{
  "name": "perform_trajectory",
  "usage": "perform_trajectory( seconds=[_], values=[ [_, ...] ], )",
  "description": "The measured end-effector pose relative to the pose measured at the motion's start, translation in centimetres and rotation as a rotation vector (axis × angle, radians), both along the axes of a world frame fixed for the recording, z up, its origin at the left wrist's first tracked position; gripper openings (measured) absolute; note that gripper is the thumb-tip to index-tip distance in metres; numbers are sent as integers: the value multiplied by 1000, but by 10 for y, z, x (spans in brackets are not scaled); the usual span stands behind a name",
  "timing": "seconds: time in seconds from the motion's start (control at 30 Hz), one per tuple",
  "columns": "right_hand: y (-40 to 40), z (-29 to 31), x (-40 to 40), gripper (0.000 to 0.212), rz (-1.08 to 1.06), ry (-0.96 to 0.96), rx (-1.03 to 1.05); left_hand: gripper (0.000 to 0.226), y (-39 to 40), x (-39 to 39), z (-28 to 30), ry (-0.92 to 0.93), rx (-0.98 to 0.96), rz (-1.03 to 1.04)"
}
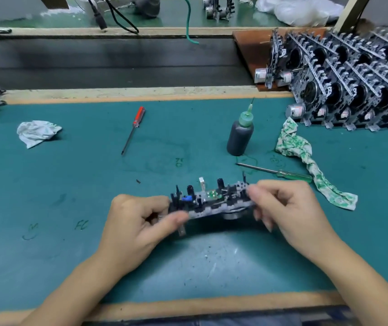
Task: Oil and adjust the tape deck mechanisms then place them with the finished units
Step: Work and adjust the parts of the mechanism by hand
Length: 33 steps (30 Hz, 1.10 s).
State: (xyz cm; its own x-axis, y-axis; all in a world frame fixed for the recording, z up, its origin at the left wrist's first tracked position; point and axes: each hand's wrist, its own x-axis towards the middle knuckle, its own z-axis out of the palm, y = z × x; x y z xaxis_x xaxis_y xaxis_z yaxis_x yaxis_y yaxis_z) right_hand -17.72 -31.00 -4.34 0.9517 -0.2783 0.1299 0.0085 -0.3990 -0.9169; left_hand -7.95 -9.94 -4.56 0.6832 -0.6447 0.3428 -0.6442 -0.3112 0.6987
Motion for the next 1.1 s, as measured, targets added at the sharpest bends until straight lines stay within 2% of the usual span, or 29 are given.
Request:
perform_trajectory(
  seconds=[0.13, 0.3, 0.37, 0.43, 0.5, 0.6, 0.7, 0.77, 0.9, 1.1],
  values=[
    [0, 8, 5, 58, -30, 98, 12, 61, -6, 1, 4, 251, -84, 115],
    [-2, 14, 12, 59, -21, 136, -92, 70, -14, 11, 9, 343, -121, 189],
    [-3, 16, 17, 65, -32, 121, -239, 68, -15, 18, 9, 270, -37, 206],
    [-5, 17, 22, 73, -70, 109, -508, 63, -15, 24, 9, 27, 121, 262],
    [-10, 18, 25, 64, -91, 73, -607, 60, -15, 28, 13, -172, 206, 339],
    [-17, 14, 25, 39, -7, 24, -403, 45, -18, 32, 17, -246, 126, 325],
    [-13, 4, 24, 35, 63, 2, -92, 28, -25, 35, 21, -43, -73, 61],
    [-12, -1, 24, 37, 65, -38, 35, 22, -32, 34, 23, 102, -137, -89],
    [-11, -3, 26, 34, 130, -33, 66, 17, -43, 30, 22, 137, -148, -216],
    [-8, -4, 29, 32, 109, -3, 80, 14, -45, 31, 17, 186, -181, -211]
  ],
)
